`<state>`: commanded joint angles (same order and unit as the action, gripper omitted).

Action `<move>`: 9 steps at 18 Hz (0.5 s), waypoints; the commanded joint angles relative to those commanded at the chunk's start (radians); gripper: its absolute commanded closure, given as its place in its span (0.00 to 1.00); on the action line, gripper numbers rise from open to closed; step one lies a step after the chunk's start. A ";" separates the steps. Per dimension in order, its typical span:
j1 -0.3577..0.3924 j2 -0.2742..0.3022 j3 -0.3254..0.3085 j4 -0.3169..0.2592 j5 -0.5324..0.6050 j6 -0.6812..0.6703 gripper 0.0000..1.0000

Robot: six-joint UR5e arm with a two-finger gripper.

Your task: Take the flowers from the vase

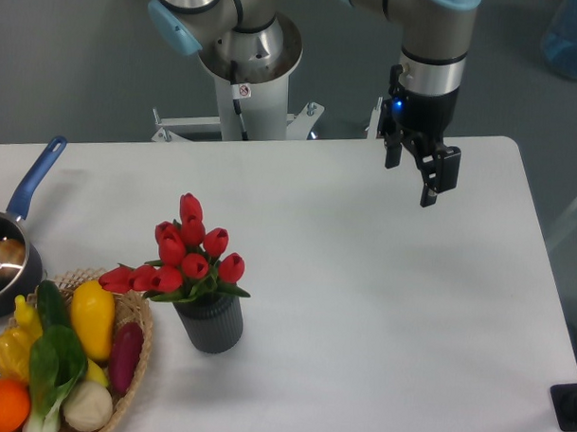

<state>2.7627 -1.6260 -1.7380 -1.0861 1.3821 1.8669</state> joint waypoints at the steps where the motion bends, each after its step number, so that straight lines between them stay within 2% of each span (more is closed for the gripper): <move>1: 0.000 0.000 0.002 -0.002 0.002 0.006 0.00; 5: -0.006 0.000 0.011 -0.005 -0.015 0.000 0.00; 9: -0.009 -0.008 -0.002 -0.005 -0.096 -0.003 0.00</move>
<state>2.7534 -1.6336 -1.7395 -1.0907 1.2858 1.8638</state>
